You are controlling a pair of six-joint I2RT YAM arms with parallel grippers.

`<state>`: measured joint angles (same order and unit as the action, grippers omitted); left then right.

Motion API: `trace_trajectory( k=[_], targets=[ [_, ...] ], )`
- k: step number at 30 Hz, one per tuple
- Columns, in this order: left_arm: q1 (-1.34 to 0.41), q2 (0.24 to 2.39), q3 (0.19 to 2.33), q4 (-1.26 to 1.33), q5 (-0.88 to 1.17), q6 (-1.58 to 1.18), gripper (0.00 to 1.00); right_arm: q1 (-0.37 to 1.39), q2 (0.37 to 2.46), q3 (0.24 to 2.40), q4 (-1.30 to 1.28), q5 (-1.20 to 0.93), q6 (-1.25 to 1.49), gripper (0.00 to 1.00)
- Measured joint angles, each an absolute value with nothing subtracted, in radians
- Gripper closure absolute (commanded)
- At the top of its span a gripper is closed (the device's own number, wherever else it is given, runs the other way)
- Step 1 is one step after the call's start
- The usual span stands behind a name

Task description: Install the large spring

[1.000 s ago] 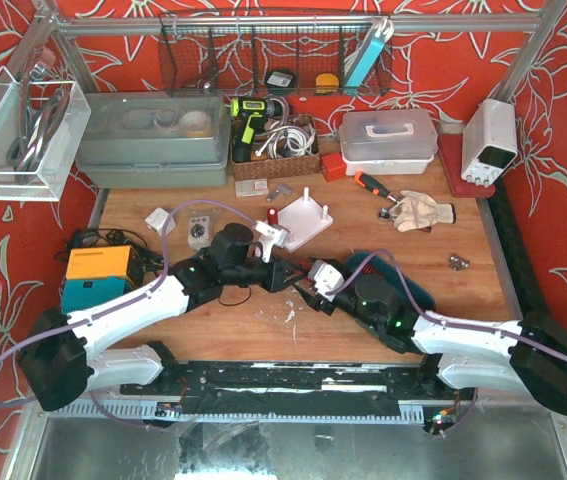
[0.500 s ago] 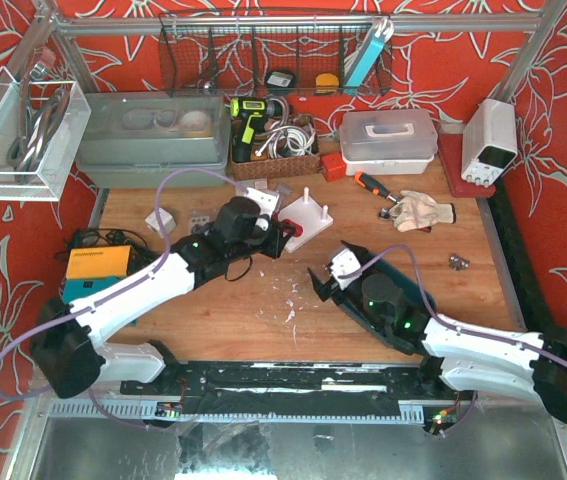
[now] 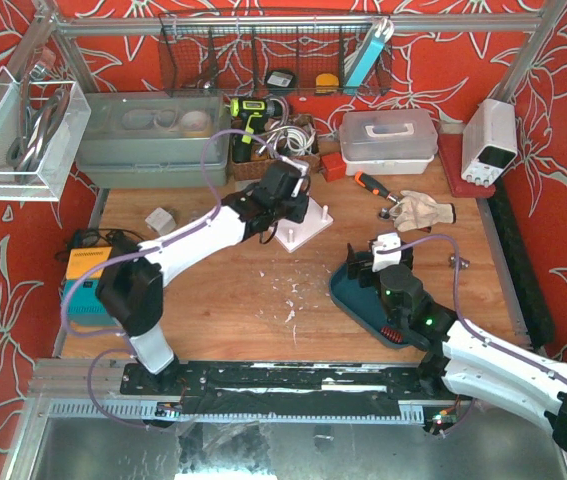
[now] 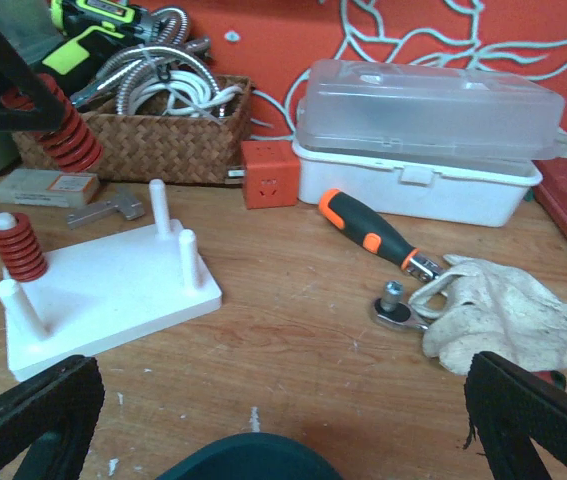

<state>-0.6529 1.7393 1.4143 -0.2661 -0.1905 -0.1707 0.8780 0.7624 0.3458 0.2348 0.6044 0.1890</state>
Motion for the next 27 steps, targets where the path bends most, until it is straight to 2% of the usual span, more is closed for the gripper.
trace_trajectory(
  k=[13, 27],
  targets=[
    [-0.595, 2.054, 1.765, -0.406, -0.200, -0.129, 1.00, 0.850, 0.751, 0.342, 0.209, 0.602, 0.229, 0.01],
    [-0.572, 2.154, 1.866, -0.463, -0.196, -0.121, 1.00, 0.846, 0.747, 0.337, 0.209, 0.602, 0.229, 0.01]
  ],
)
